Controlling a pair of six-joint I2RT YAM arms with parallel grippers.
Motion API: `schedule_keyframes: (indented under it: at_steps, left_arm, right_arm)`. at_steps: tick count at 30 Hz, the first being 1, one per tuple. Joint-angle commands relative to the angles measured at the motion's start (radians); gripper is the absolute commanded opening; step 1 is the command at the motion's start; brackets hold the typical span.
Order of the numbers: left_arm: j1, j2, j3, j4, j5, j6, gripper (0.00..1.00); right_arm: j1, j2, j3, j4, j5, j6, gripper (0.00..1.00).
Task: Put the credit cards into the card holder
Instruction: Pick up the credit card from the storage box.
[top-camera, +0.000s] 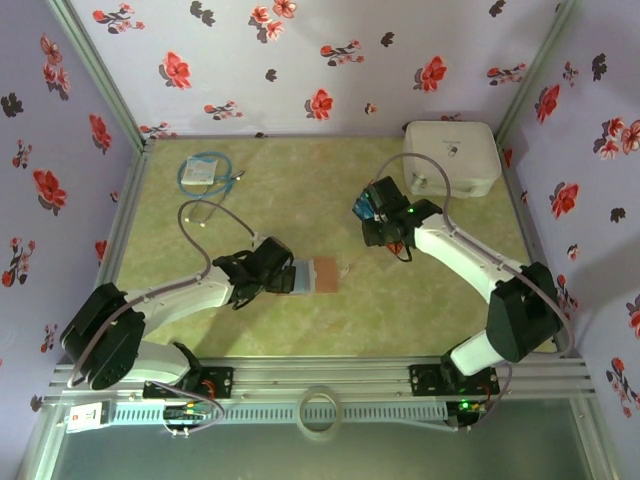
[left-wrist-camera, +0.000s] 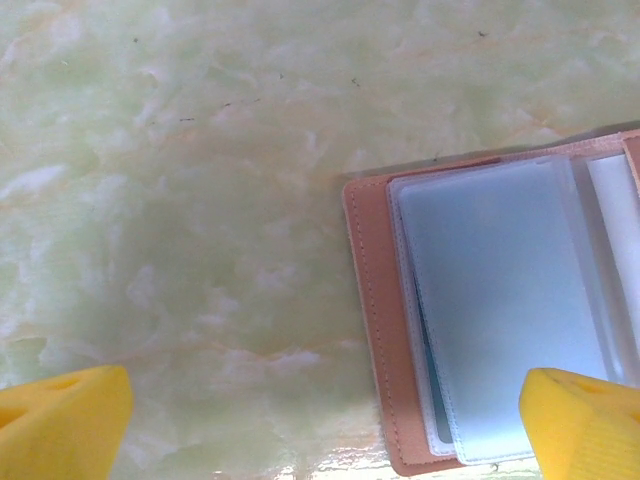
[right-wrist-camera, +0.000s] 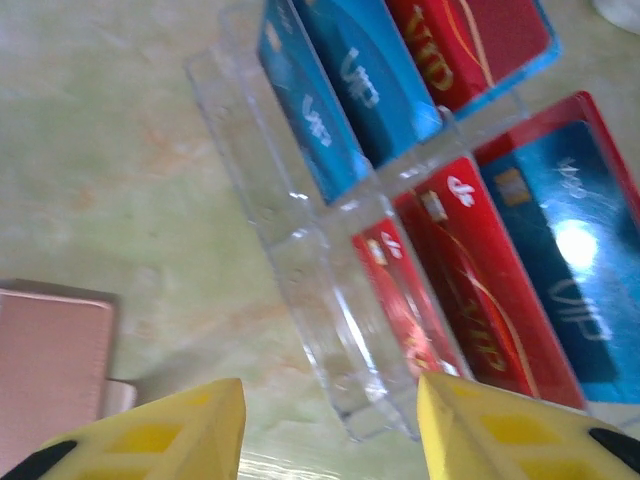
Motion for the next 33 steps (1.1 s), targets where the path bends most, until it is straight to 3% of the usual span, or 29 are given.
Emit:
schedule_keyframes:
  at_steps: [1, 9, 19, 33]
  left_arm:
    - [-0.009, 0.011, 0.010, 0.007, 0.005, -0.003, 1.00]
    - [-0.009, 0.000, 0.002, -0.002, 0.005, -0.002, 1.00]
    - [-0.009, 0.011, 0.003, 0.005, 0.005, 0.000, 1.00]
    - [-0.009, 0.009, -0.016, 0.015, 0.005, 0.002, 1.00]
  right_arm:
    - [-0.001, 0.038, 0.032, -0.073, 0.125, -0.087, 0.47]
    - [-0.004, 0.107, 0.036, -0.074, 0.225, -0.123, 0.44]
    - [-0.006, 0.165, 0.038, -0.059, 0.209, -0.114, 0.39]
    - [-0.019, 0.182, 0.037, -0.044, 0.159, -0.114, 0.22]
